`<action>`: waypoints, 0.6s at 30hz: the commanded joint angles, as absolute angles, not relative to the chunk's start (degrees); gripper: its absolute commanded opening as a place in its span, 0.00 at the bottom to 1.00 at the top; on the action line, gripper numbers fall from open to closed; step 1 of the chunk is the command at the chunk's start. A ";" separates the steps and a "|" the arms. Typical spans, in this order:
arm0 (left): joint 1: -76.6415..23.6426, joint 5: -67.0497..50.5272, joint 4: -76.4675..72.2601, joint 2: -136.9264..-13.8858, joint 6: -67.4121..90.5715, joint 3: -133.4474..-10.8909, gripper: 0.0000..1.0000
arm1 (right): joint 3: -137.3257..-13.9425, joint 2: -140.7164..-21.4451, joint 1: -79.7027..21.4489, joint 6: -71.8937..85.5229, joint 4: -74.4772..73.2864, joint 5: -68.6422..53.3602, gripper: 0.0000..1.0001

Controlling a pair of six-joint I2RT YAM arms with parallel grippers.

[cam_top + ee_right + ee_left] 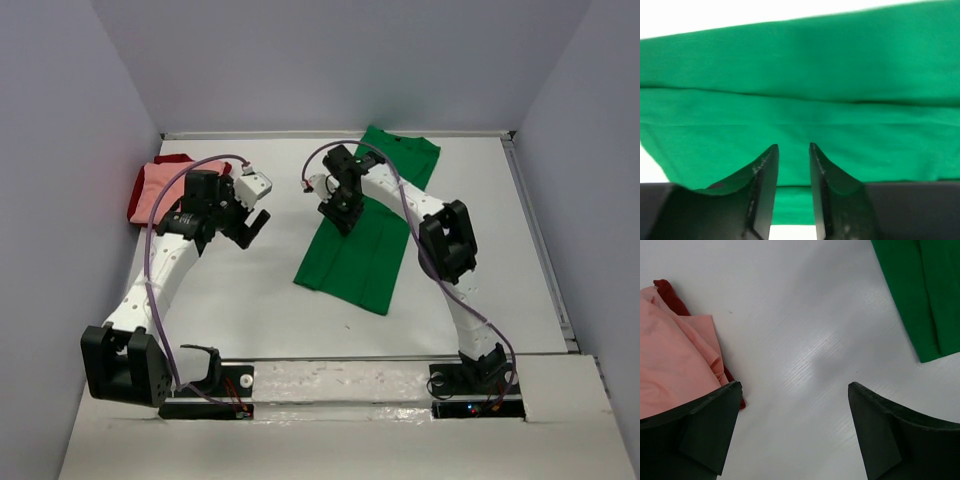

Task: Fold and stack the t-shirts
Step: Fold the tshirt

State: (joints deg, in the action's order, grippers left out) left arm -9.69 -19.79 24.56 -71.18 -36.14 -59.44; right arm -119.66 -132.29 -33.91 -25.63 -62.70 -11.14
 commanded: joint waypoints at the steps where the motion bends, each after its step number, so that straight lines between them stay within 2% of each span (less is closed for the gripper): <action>1: -8.97 -16.53 22.59 -67.51 -35.60 -57.22 0.99 | -123.67 -129.99 -36.64 -25.31 -64.16 -13.27 0.33; 4: -7.74 -15.64 22.32 -66.45 -35.16 -56.43 0.99 | -122.26 -129.55 -37.96 -25.14 -63.81 -13.88 0.21; 5: -7.04 -16.17 22.24 -65.75 -35.16 -55.90 0.99 | -120.95 -128.94 -38.58 -25.14 -63.37 -14.23 0.08; 6: -6.86 -16.35 22.06 -65.22 -35.16 -55.55 0.99 | -120.24 -128.67 -38.58 -25.14 -63.02 -14.33 0.01; 18: -3.87 -17.49 20.74 -62.32 -34.98 -52.82 0.99 | -122.60 -130.78 -42.18 -25.14 -64.07 -14.68 0.00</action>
